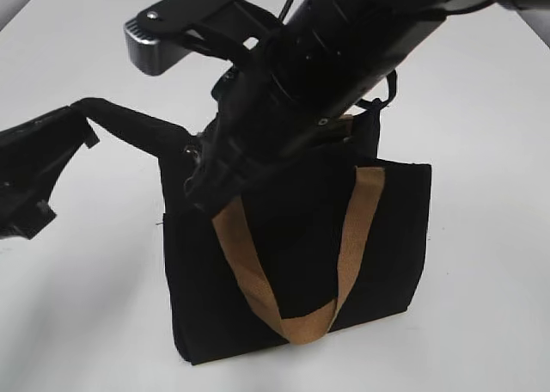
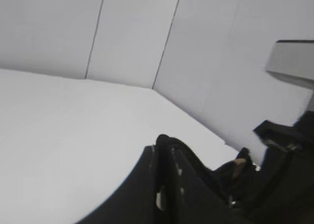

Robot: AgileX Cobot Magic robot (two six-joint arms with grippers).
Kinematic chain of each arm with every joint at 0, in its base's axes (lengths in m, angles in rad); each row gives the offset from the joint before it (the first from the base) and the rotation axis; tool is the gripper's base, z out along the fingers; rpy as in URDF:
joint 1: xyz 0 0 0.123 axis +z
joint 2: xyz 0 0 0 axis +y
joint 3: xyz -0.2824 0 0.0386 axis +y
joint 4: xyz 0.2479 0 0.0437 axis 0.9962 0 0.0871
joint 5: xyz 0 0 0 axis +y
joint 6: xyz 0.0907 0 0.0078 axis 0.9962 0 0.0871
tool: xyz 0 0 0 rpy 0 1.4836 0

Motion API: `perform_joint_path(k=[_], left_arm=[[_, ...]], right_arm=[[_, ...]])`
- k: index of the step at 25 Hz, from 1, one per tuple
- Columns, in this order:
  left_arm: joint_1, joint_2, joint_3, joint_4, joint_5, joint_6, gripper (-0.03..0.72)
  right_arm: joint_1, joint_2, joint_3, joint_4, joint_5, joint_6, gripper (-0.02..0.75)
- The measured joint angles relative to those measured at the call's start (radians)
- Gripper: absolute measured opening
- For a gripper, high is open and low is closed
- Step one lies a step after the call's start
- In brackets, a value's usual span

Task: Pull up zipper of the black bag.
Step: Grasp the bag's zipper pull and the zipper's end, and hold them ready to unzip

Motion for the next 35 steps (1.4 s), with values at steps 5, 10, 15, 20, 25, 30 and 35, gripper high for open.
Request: perform_joint_path(k=[5, 10, 15, 20, 25, 30, 35], left_arm=[[0.000, 0.000, -0.006, -0.055, 0.125, 0.000, 0.015], [-0.002, -0.002, -0.009, -0.097, 0.279, 0.000, 0.015], [-0.002, -0.005, -0.009, -0.146, 0.410, 0.000, 0.015], [-0.002, -0.005, -0.009, -0.178, 0.507, 0.000, 0.015], [-0.002, -0.005, -0.009, -0.192, 0.524, 0.000, 0.015], [-0.002, -0.005, -0.009, -0.197, 0.525, -0.001, 0.015], [-0.002, -0.005, -0.009, -0.193, 0.526, -0.001, 0.015]], right_arm=[[0.000, -0.032, 0.000, -0.055, 0.032, -0.003, 0.012], [0.000, -0.051, 0.000, -0.082, 0.072, -0.003, 0.011], [-0.010, -0.070, 0.000, -0.092, 0.096, 0.005, -0.001], [-0.076, -0.082, 0.000, -0.096, 0.107, 0.034, -0.001], [-0.161, -0.085, 0.000, -0.097, 0.147, 0.042, -0.001], [-0.258, -0.115, 0.000, -0.100, 0.197, 0.047, -0.001], [-0.385, -0.149, 0.000, -0.088, 0.261, 0.062, -0.001]])
